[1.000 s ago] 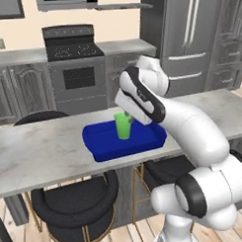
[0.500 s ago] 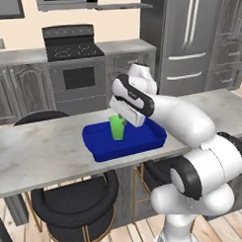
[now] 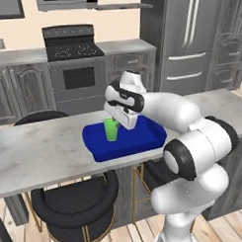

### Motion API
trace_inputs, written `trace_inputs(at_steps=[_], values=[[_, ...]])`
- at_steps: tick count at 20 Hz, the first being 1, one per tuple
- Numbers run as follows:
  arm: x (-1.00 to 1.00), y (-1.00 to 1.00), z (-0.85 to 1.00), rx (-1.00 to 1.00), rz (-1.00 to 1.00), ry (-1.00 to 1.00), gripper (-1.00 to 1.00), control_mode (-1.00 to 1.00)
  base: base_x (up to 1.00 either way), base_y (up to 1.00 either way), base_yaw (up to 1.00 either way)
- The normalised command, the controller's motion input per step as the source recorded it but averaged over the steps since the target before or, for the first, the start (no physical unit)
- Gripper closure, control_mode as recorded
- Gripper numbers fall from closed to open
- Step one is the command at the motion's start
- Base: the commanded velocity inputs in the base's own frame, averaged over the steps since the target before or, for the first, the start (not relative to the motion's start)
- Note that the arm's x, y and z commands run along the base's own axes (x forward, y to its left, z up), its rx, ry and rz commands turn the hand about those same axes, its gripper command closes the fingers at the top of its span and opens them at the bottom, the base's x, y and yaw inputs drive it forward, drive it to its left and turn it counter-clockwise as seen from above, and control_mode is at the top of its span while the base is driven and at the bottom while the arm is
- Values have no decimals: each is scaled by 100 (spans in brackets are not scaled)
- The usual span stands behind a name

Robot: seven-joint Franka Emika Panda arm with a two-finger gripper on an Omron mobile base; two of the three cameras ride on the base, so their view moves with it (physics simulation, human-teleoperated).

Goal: There is a tray on the dining counter. Grab the cup, mug, and pitcher and place them on the tray. The pitcher may be placed next to the tray if it cannot fit the tray.

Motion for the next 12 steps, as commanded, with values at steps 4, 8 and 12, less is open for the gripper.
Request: trace_inputs(at_steps=[4,8,12], values=[[47,8,-16,0,0,0,100,-100,0,0,0],[43,14,-23,0,0,0,100,-100,0,0,0],[36,18,-26,0,0,0,100,-100,0,0,0]])
